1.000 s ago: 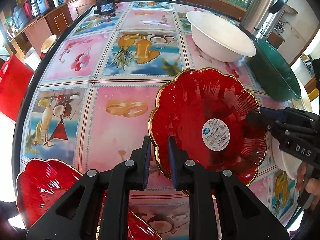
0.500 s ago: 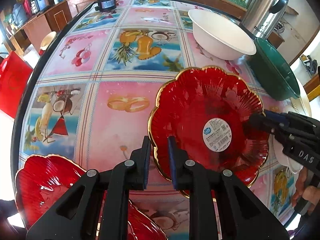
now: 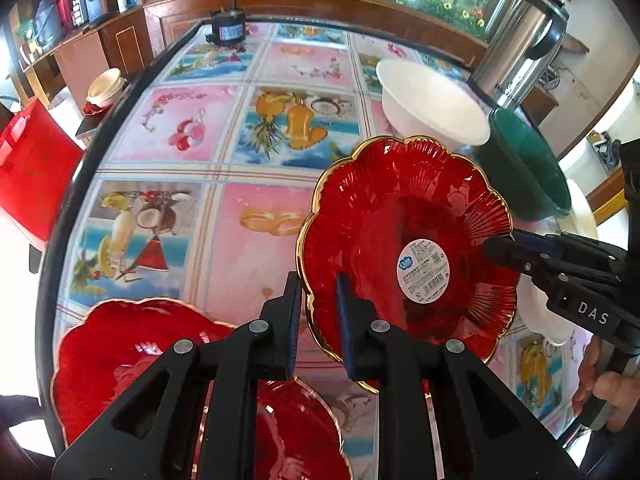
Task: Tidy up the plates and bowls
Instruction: 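Carry the sticker plate with the right gripper over the wedding plate held by the left gripper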
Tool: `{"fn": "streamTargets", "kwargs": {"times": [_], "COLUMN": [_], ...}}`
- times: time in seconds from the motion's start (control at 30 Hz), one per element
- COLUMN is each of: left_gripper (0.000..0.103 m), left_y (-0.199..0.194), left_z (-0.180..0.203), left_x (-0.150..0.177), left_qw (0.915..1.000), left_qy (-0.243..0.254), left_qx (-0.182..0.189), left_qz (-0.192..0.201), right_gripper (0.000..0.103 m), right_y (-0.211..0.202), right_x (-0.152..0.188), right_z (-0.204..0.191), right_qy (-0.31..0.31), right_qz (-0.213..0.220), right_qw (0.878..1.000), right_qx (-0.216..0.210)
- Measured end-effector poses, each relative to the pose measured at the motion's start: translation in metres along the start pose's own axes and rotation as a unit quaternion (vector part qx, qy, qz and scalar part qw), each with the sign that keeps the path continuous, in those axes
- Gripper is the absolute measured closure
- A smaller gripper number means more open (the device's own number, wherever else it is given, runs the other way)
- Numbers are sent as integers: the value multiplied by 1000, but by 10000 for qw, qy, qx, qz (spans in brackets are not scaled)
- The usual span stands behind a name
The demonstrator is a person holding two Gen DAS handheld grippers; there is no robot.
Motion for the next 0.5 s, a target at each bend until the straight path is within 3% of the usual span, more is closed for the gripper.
{"fn": "streamTargets", "kwargs": {"times": [0.5], "left_gripper": [87], "left_y": [-61], "left_z": [-39], "left_x": [7], "left_qw": [9986], "left_qy": [-243], "left_qx": [-97], "left_qz": [458], "right_gripper": [77], "right_y": [-17], "right_x": [-13], "right_z": [-58], "right_qy": [-520], "right_qz": [126], "right_qw": [9985], "right_qx": [-99]}}
Point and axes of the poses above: each gripper's, at about its wrist camera, not at the fingertips, and y roughly the way its jaws point, z to its right, x to its underside, the point moved 6 cm from there along y, roughly the way its jaws point, and after that the axes turned 9 degrees about z, right-handed, at the moved point
